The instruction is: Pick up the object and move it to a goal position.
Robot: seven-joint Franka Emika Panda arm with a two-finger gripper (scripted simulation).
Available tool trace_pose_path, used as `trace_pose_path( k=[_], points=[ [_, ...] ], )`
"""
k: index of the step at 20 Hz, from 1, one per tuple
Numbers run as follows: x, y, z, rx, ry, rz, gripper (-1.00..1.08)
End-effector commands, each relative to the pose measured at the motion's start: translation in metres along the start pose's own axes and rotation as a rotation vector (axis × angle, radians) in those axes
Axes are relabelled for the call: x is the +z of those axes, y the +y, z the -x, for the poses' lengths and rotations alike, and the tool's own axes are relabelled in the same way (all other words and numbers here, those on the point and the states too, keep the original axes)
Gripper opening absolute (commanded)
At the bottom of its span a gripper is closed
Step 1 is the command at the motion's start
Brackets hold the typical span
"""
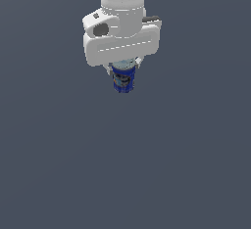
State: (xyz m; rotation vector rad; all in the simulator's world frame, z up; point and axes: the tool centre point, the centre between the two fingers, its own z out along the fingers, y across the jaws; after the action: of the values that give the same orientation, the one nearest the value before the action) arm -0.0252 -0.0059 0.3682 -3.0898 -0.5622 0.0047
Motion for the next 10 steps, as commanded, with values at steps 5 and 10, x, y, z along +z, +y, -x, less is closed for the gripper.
trace_pose_path(
  k=[5, 10],
  points=[
    [-0.04, 0.003, 0.005, 0.0, 0.002, 0.001, -1.0],
    [-0.052, 0.005, 0.006, 0.0, 0.003, 0.001, -1.0]
  ],
)
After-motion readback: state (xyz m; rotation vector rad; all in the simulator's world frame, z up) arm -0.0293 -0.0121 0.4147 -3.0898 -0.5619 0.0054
